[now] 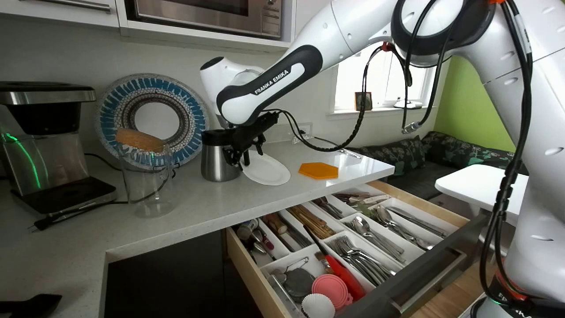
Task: Pick up the orange mat from the drawer and put it on the kitchen counter, move the white plate on the kitchen counter a little to the left
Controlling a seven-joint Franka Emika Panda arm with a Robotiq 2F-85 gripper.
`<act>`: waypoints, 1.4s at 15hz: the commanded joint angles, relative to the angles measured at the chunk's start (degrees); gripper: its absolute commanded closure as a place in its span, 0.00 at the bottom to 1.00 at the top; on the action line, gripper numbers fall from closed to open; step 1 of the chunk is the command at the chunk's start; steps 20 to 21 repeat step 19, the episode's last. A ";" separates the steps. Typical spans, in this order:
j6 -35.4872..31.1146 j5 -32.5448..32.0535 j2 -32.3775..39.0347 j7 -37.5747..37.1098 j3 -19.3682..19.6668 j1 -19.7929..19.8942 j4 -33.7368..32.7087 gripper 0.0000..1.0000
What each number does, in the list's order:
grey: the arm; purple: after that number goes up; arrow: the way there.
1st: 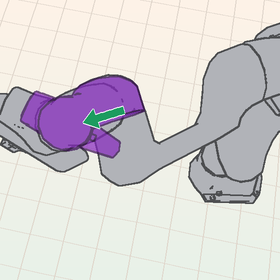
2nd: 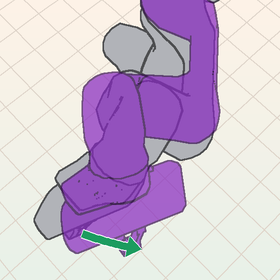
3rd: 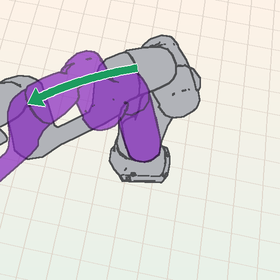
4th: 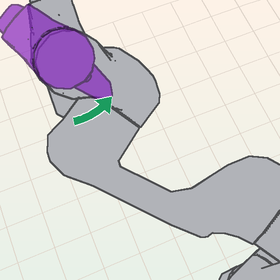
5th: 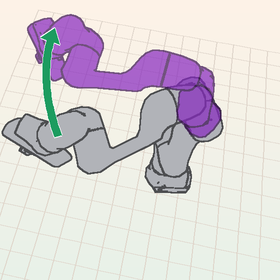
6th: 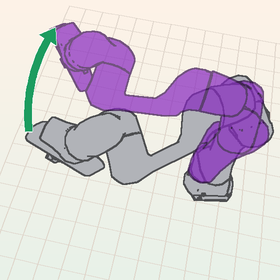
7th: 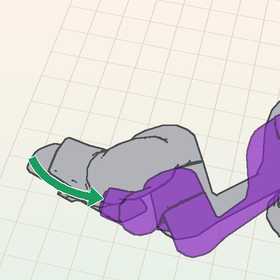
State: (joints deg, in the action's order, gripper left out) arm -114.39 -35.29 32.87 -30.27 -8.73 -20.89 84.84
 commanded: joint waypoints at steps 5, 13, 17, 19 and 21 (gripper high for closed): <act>-1.26 21.15 -11.44 7.25 0.73 5.47 6.50 0.00; -7.56 33.22 -23.91 18.99 1.61 12.25 17.79 0.00; -6.85 32.28 -23.03 19.42 1.96 12.49 15.66 0.00; -7.22 32.38 -23.95 19.63 1.92 12.62 16.81 0.00; -7.22 32.38 -23.95 19.63 1.92 12.62 16.81 0.00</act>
